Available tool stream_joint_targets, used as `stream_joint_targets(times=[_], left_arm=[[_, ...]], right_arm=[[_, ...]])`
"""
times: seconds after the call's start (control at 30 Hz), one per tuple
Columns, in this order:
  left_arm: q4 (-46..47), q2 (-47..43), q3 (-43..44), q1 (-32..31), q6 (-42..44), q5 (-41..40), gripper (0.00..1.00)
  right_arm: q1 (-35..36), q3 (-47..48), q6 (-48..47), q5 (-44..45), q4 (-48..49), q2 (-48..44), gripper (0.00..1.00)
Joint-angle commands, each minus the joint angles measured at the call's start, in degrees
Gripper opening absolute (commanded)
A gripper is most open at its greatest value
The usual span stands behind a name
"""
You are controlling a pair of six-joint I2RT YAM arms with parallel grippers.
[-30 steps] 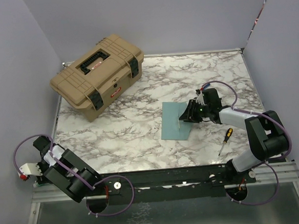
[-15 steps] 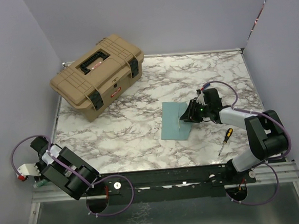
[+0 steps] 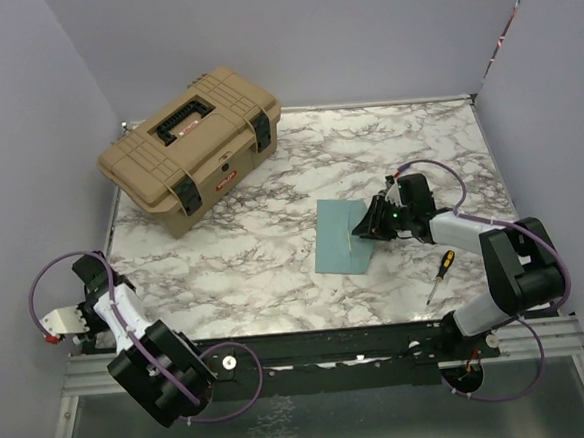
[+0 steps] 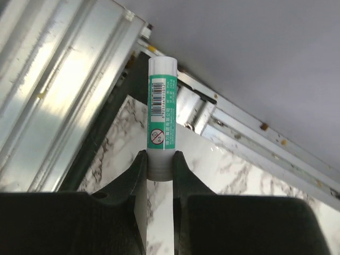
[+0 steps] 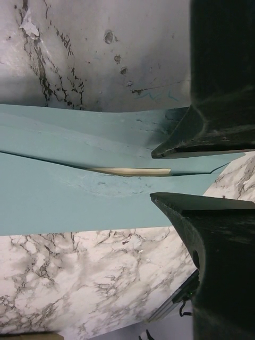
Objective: Place the letter into the envelope and seal it
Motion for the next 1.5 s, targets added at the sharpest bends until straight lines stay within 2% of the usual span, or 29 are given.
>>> stream_joint_targets(times=[0.0, 0.2, 0.3, 0.43, 0.53, 0.63, 0.7, 0.8, 0.87, 1.0, 1.17, 1.27, 1.33, 1.47], left_arm=[[-6.03, -1.31, 3.58, -6.25, -5.34, -2.15, 0.0], [-13.3, 3.34, 11.65, -21.72, -13.52, -4.51, 0.0], [-14.11, 5.06, 11.75, -29.37, -21.64, 0.73, 0.0], [-15.47, 3.78, 11.68, -39.85, -24.97, -0.26, 0.0], [-15.67, 3.23, 14.19, -44.09, -19.17, 1.91, 0.0], [-19.92, 2.39, 17.43, -52.04, -15.95, -0.55, 0.0], [-20.99, 1.03, 17.38, -54.47, -12.92, -0.36, 0.0], [-16.84, -1.53, 14.67, -55.36, -5.71, 7.37, 0.0], [-15.82, -2.35, 13.92, -57.68, -3.92, 10.96, 0.0], [-13.46, -2.49, 14.82, -65.23, -0.36, 11.09, 0.0], [-11.37, 2.2, 16.96, -76.44, 3.44, 10.84, 0.0], [-7.23, 4.68, 16.8, -84.91, 5.61, 9.44, 0.0], [-0.27, 5.49, 15.88, -89.68, 10.58, 9.84, 0.0], [16.15, 7.37, 15.28, -92.45, 23.84, 18.09, 0.0]], right_arm=[[-0.45, 0.06, 0.29, -0.2, -0.35, -1.84, 0.36], [-0.44, 1.93, -0.2, 0.94, -2.19, -1.73, 0.36], [-0.46, 2.95, 0.2, 0.4, -3.07, -1.02, 0.36], [-0.44, 5.41, -0.31, -0.33, -6.13, -0.12, 0.36], [-0.44, 5.87, -0.21, 0.58, -7.25, -0.48, 0.36], [-0.44, 5.81, 0.48, 0.55, -7.78, -0.97, 0.36], [-0.44, 6.0, 1.14, 0.72, -8.3, -1.0, 0.36], [-0.44, 6.96, 1.4, -0.05, -8.93, -0.96, 0.36], [-0.44, 7.53, 1.58, -0.44, -9.25, -1.38, 0.36], [-0.35, 7.02, 2.3, -2.1, -6.89, -3.61, 0.37], [-0.36, 6.77, 3.84, -3.1, -6.18, -6.01, 0.41], [-0.3, 5.6, 5.42, -3.27, -4.68, -8.26, 0.45], [-0.28, 5.3, 5.59, -3.36, -4.51, -9.6, 0.5], [-0.28, 4.54, 6.44, -3.98, -3.17, -11.99, 0.62]])
